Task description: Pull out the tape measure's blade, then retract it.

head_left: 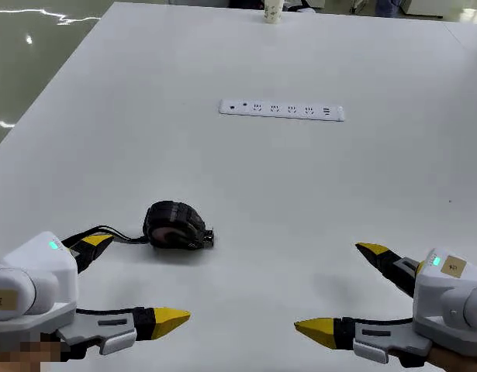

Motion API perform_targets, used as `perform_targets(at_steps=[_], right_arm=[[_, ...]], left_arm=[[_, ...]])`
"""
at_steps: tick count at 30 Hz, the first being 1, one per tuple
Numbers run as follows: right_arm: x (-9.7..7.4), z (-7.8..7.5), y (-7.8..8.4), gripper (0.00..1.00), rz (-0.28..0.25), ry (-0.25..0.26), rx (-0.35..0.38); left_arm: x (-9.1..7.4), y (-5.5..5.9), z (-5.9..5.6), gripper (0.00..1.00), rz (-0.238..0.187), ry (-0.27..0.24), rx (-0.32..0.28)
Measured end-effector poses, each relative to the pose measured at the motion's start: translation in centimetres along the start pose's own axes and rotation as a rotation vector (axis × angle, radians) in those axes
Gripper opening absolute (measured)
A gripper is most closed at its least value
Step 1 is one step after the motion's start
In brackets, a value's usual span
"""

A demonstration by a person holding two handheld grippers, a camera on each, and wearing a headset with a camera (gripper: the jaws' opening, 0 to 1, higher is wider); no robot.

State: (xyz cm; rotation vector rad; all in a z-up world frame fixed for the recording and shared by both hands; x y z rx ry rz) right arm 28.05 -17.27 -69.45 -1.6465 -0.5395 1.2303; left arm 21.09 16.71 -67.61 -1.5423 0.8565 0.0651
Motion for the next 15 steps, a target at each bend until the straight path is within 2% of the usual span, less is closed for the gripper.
perform_targets(at_steps=[9,15], right_arm=[[-0.11,-0.04,0.02,0.99,0.0,0.003,0.003],[-0.11,-0.11,-0.05,0.99,-0.001,0.004,0.002]], left_arm=[[-0.09,-0.06,0.08,0.99,0.008,0.014,-0.008],[-0.11,-0.14,0.23,0.99,0.007,0.006,-0.007]])
Point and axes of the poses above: the centre of the closed fingertips' face, and the gripper's own axes: x roughly forward along the fingers, z roughly to its left, y roughly out of its underside, the point moved 10 cm from there along -x, roughly backward along the fingers, and after that the axes turned 7 degrees about -x, right-handed, at the moved point
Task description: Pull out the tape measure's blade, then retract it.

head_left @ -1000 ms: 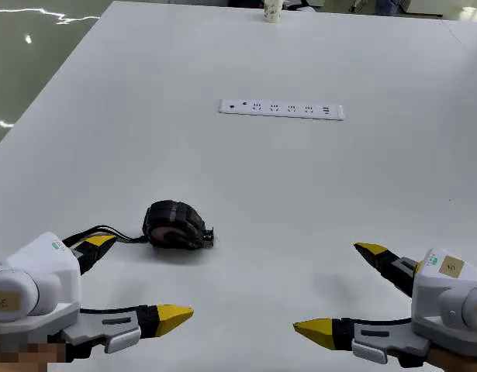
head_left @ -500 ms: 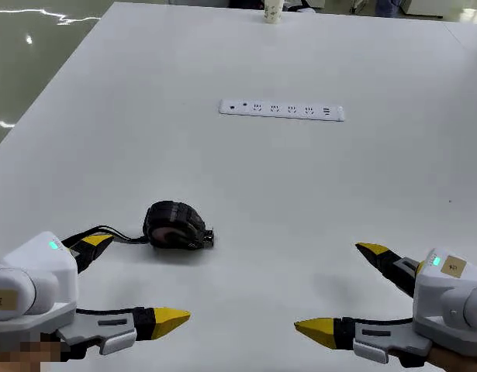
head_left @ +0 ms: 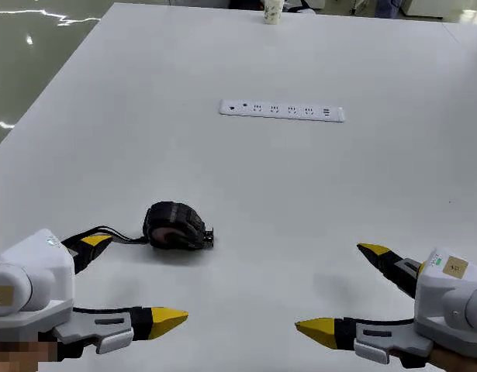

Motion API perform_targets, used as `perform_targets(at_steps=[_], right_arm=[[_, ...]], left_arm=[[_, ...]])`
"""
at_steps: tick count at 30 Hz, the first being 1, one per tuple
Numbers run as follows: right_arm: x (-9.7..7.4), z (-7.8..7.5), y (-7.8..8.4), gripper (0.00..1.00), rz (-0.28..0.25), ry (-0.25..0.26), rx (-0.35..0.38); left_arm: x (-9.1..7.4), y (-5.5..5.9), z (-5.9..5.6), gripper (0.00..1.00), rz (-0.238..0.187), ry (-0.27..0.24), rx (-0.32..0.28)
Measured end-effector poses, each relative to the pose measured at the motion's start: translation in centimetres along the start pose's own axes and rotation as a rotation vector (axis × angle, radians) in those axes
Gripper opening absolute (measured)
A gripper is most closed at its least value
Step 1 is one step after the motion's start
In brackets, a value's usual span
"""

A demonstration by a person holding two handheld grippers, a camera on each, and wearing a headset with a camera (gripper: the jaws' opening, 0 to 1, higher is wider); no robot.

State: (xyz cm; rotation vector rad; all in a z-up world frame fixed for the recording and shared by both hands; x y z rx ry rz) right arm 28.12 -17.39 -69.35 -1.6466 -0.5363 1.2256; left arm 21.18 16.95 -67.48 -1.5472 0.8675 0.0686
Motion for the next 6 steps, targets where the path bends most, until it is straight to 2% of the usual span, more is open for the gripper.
perform_targets(at_steps=[6], right_arm=[[-0.05,-0.03,-0.01,0.99,-0.001,0.001,0.001]], left_arm=[[-0.03,-0.05,0.21,0.99,-0.003,0.0,-0.001]])
Point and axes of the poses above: the centre of the closed fingertips' face, and the gripper's own axes: x roughly forward along the fingers, z roughly to its left, y roughly out of its underside, the point moved 10 cm from there along -x, roughly backward along the fingers, and after that the axes turned 7 degrees about -x, right-handed, at the moved point
